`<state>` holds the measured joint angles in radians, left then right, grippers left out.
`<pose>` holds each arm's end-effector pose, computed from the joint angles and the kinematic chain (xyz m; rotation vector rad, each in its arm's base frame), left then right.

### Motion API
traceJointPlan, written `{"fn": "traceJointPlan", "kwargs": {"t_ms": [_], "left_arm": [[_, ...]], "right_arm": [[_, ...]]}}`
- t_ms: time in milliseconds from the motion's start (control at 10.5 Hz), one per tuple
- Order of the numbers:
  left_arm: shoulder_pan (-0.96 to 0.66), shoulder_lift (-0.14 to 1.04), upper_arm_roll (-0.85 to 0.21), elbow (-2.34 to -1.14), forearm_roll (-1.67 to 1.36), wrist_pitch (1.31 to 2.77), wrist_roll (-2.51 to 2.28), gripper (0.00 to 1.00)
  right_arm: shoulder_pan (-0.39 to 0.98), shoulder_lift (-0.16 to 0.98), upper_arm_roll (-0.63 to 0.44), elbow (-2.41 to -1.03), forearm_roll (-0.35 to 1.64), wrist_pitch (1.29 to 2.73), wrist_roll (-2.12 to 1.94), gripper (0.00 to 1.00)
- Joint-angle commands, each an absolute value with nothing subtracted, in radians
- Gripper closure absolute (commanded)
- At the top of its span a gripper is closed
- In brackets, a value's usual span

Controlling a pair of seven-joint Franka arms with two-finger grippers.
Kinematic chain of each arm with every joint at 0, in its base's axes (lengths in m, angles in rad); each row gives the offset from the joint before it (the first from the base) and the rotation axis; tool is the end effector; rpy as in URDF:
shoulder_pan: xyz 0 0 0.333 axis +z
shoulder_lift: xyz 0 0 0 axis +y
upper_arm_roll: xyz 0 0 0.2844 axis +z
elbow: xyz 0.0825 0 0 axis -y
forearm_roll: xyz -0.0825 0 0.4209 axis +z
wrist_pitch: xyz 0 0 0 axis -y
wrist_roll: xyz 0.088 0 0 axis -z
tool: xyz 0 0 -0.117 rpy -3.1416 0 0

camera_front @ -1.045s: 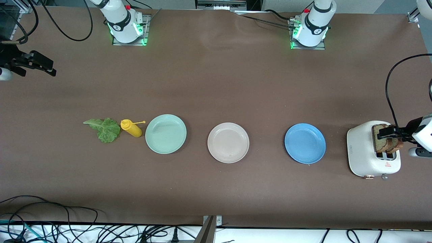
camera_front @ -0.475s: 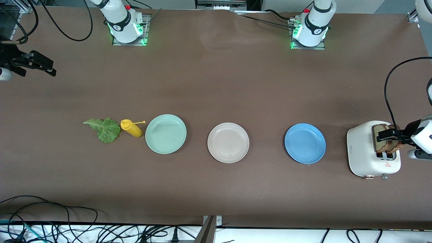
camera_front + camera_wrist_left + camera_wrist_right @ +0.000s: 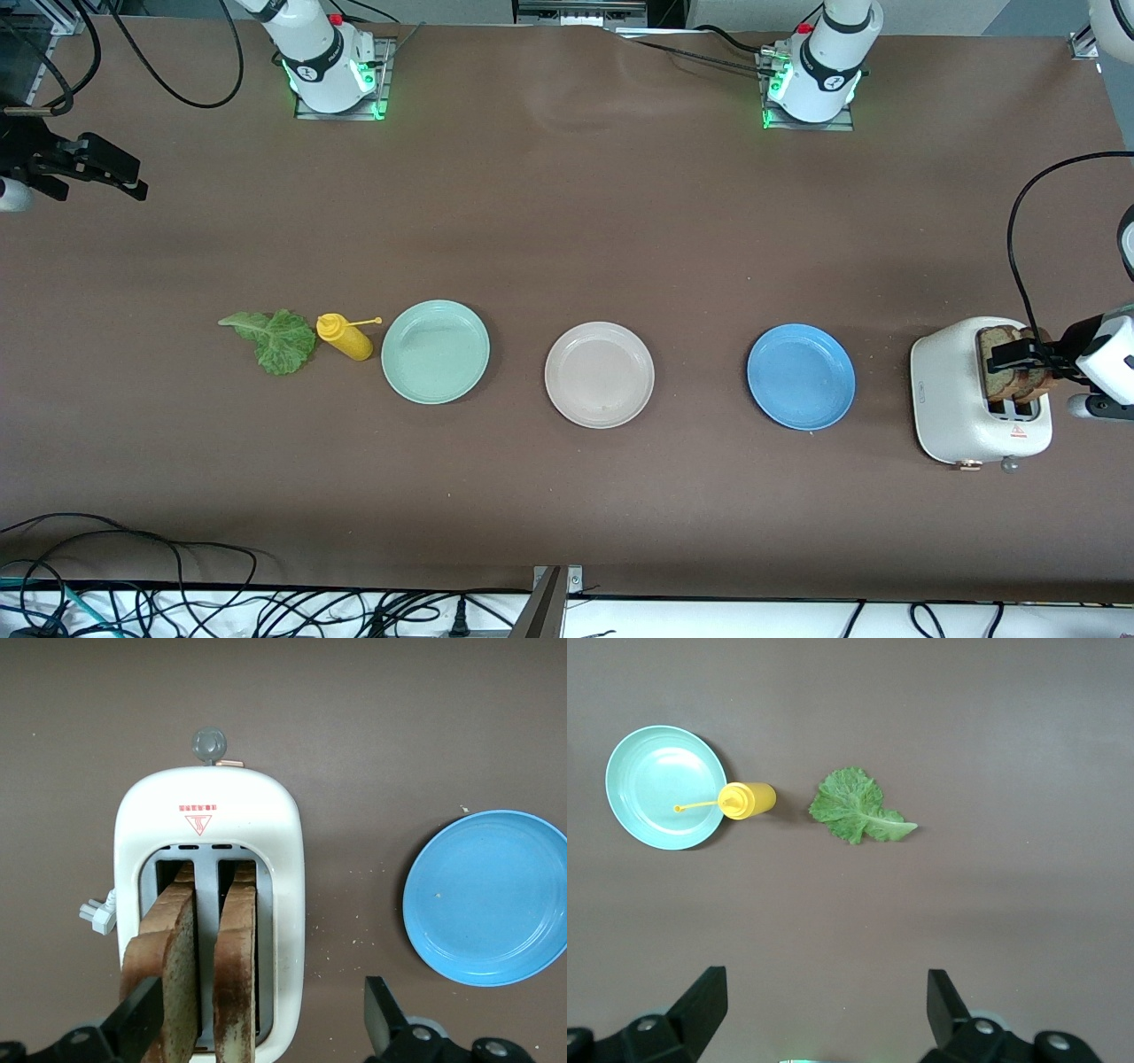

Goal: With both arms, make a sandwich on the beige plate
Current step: 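Lower the left gripper and grasp the outer bread slice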

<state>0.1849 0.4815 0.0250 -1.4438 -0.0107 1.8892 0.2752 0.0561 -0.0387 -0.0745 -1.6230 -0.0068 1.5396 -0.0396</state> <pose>0.6969 0.1452 0.3581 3.1323 -0.1009 -0.0553 0.5760 -0.0121 0.5763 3.1380 0.0334 -0.0705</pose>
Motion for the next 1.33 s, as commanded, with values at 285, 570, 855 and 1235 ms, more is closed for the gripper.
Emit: {"fn": "traceJointPlan", "kwargs": {"t_ms": [285,570,855,1235], "left_arm": [[0.189,0.483,0.017,-1.474,-0.025,1.942,0.264,0.00],[0.186,0.482,0.017,-1.497,-0.035,1.962,0.249,0.00],[0.186,0.483,0.017,-1.499,-0.037,1.962,0.249,0.01],[0.186,0.483,0.015,-1.539,-0.037,2.008,0.249,0.04]], "right_arm": [[0.058,-0.046,-0.080,-1.612,-0.006,1.520,-0.026,0.00],[0.058,-0.046,-0.078,-1.612,-0.006,1.520,-0.026,0.00],[0.058,-0.046,-0.080,-1.612,-0.006,1.520,-0.026,0.00],[0.058,-0.046,-0.078,-1.612,-0.006,1.522,-0.026,0.00]]}}
